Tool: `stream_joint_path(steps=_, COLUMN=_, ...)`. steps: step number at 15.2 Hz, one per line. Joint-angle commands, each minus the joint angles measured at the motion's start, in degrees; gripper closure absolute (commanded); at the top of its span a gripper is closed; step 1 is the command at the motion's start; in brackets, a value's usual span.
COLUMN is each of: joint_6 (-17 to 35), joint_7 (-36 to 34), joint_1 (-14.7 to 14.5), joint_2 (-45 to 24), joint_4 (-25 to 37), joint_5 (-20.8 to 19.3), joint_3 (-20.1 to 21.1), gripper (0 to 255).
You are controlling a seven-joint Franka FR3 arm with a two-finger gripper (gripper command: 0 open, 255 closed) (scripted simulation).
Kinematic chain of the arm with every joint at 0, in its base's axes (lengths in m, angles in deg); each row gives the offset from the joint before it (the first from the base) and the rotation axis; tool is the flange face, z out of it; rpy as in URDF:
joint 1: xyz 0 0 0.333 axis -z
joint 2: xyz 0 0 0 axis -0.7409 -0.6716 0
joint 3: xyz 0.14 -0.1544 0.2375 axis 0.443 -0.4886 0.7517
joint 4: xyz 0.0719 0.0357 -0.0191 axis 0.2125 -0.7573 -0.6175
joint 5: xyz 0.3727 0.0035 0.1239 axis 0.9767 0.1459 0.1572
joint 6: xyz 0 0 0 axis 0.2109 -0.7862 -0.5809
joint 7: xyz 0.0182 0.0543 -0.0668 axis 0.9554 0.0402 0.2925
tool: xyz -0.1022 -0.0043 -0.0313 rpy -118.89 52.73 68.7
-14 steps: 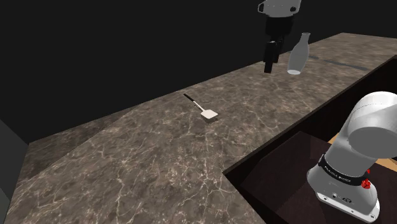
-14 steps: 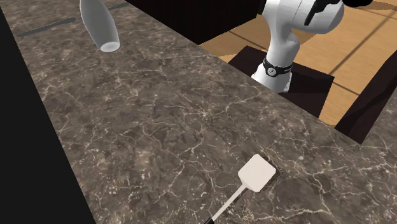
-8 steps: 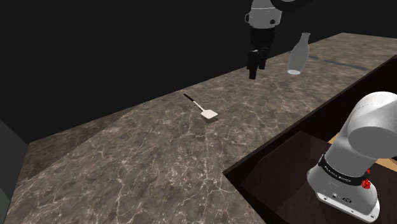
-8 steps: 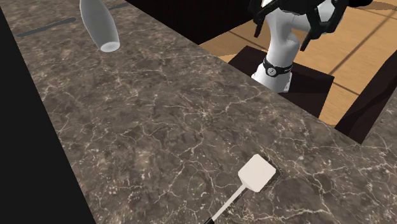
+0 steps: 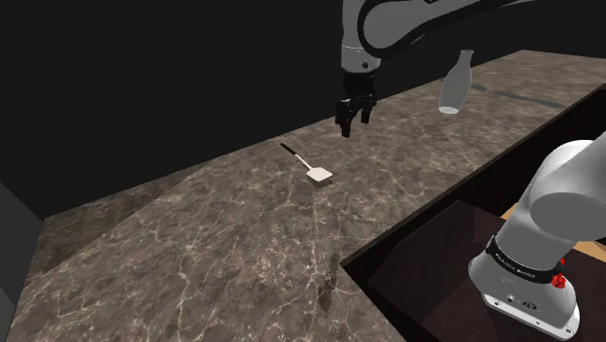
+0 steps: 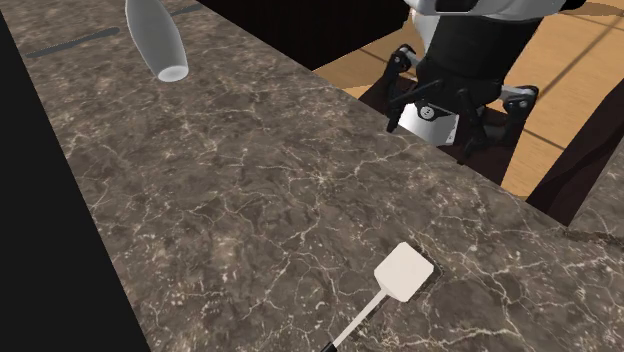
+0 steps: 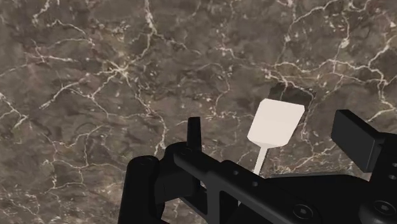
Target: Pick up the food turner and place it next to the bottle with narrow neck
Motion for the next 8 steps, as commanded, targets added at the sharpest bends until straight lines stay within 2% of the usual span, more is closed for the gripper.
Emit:
stream_joint_path(steps=1, joint_6=2.86, joint_7=-2.23, joint_1=0.46, joint_2=-4.22, joint_4=1.78, joint_5=-0.39, joint_3=0.69, gripper=0)
stream_joint_path(steps=8, joint_6=10.28, joint_7=-10.74, joint_1=1.13, joint_2=-19.29, joint_4=10.31, joint_5=-3.25, joint_3=2.51, gripper=0)
